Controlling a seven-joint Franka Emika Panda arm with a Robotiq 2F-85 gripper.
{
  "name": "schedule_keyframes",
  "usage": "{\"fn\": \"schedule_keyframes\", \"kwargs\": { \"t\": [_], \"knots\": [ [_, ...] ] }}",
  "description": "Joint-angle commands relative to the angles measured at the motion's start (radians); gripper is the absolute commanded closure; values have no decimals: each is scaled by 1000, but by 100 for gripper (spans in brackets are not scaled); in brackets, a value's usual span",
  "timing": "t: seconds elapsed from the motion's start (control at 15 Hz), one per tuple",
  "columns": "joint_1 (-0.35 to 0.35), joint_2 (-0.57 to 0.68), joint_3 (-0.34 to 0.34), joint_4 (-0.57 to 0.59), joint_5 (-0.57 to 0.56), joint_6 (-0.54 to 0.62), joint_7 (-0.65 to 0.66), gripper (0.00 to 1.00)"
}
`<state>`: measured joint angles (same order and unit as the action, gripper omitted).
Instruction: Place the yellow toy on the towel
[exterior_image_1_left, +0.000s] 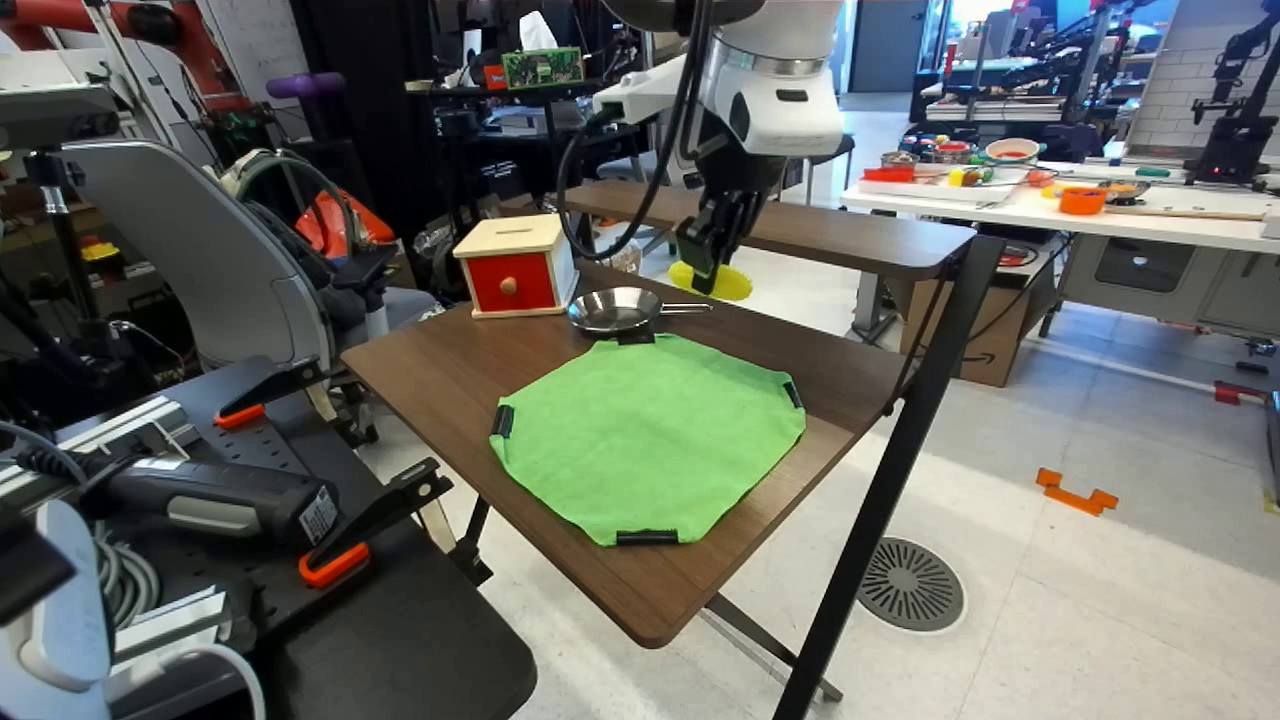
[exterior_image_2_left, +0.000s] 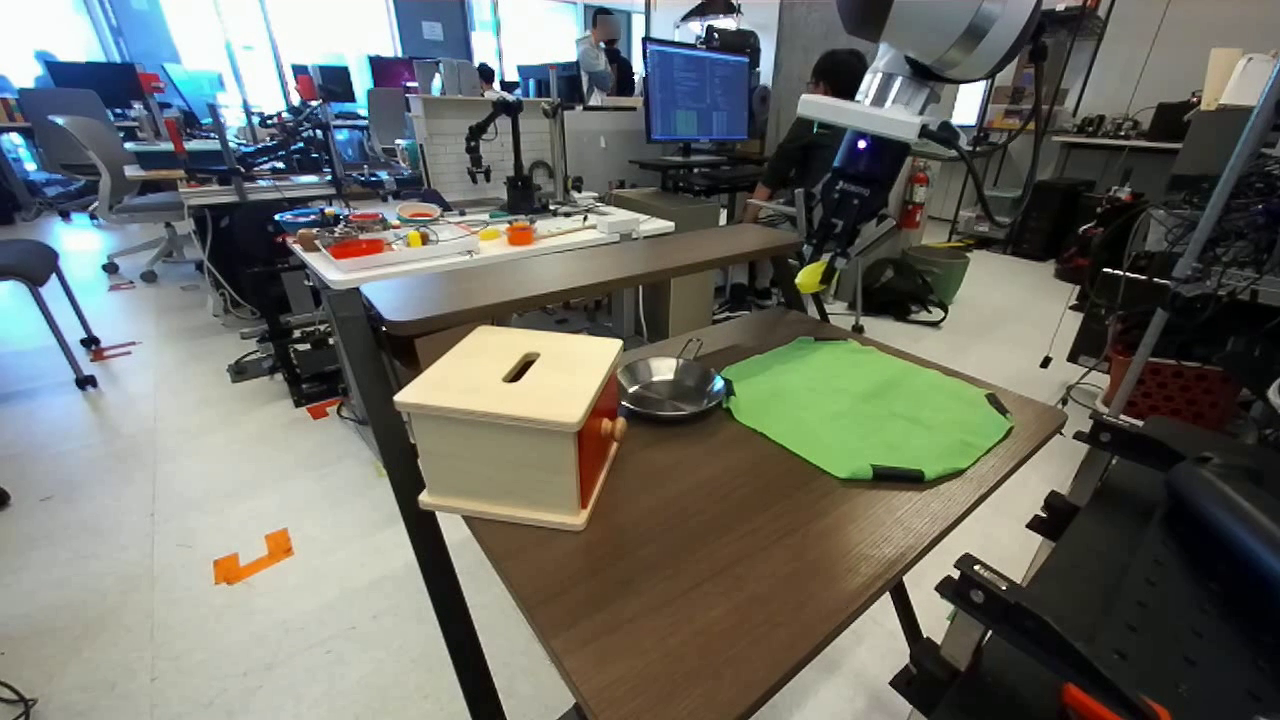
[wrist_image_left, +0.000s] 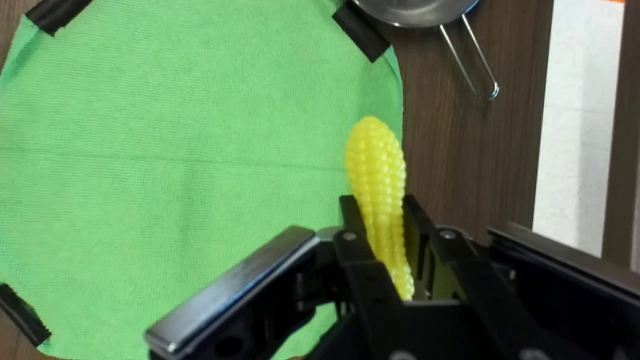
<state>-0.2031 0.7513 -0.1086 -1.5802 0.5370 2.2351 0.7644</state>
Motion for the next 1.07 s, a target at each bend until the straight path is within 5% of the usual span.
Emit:
{"fn": "schedule_keyframes", "kwargs": {
  "t": [0.0,1.0],
  "knots": [
    [-27,94,-14,129,7,-43,111,94],
    [-103,356,-30,423,-47,-141,451,94]
  ]
}}
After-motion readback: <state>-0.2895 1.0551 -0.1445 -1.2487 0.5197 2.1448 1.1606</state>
